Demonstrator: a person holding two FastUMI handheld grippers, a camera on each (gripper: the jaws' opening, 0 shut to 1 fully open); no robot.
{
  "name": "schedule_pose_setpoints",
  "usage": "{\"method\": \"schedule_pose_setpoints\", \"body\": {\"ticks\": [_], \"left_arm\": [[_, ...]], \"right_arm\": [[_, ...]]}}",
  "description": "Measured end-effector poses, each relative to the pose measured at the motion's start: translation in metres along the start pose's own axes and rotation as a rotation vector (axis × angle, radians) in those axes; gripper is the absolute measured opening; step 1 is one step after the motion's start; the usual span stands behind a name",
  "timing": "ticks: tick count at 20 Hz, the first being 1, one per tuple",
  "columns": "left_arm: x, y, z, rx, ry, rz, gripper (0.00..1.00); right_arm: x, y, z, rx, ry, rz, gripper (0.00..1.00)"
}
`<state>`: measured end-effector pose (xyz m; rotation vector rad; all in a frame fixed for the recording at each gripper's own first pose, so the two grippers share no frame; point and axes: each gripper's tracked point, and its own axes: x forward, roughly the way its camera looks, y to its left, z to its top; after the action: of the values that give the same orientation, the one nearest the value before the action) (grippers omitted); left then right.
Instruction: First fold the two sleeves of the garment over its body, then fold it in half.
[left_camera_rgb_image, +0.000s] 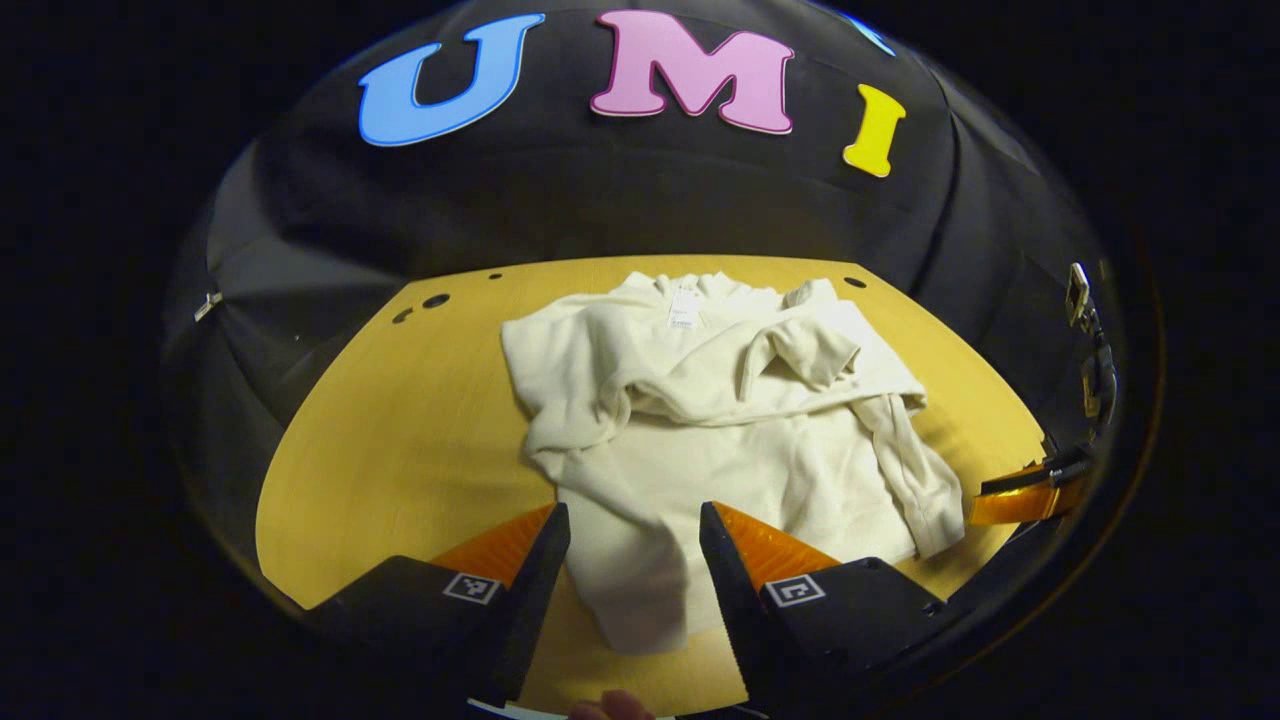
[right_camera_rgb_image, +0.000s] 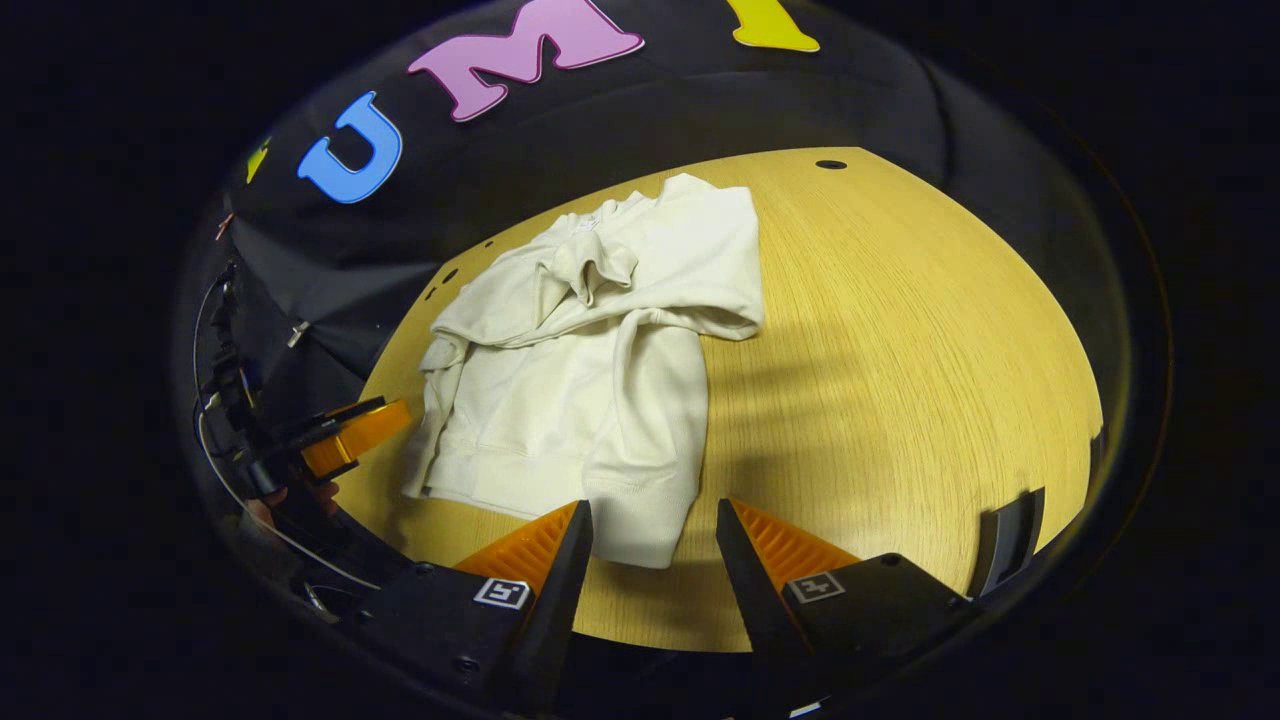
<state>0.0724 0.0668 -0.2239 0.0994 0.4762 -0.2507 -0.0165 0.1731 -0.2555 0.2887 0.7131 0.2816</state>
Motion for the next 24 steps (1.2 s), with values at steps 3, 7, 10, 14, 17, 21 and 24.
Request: {"method": "schedule_pose_setpoints", "body": {"ticks": [3, 7, 10, 14, 17, 21, 24], "left_arm": [[-0.002, 0.004, -0.024, -0.019, 0.056, -0.012, 0.81], [0.005, 0.0, -0.043, -0.046, 0.112, -0.028, 0.81], [0.014, -0.001, -0.052, -0.03, 0.145, -0.026, 0.81], [0.023, -0.003, -0.057, -0.038, 0.178, -0.037, 0.83], [0.023, -0.004, -0.061, -0.038, 0.202, -0.041, 0.83], [0.024, -0.013, -0.061, -0.026, 0.192, -0.095, 0.66], [0.026, -0.02, -0.059, -0.091, 0.199, -0.146, 0.4]], "right_arm": [[0.006, -0.001, -0.006, -0.01, 0.017, -0.02, 0.76], [0.014, -0.001, -0.005, -0.016, 0.027, -0.038, 0.76], [0.024, -0.001, -0.002, -0.025, 0.036, -0.056, 0.76], [0.036, 0.001, 0.0, -0.064, 0.056, -0.078, 0.76], [0.041, 0.002, 0.002, -0.135, 0.065, -0.111, 0.69], [0.043, 0.006, 0.0, -0.169, 0.072, -0.137, 0.58], [0.046, 0.015, -0.004, -0.091, 0.083, -0.094, 0.35]]}}
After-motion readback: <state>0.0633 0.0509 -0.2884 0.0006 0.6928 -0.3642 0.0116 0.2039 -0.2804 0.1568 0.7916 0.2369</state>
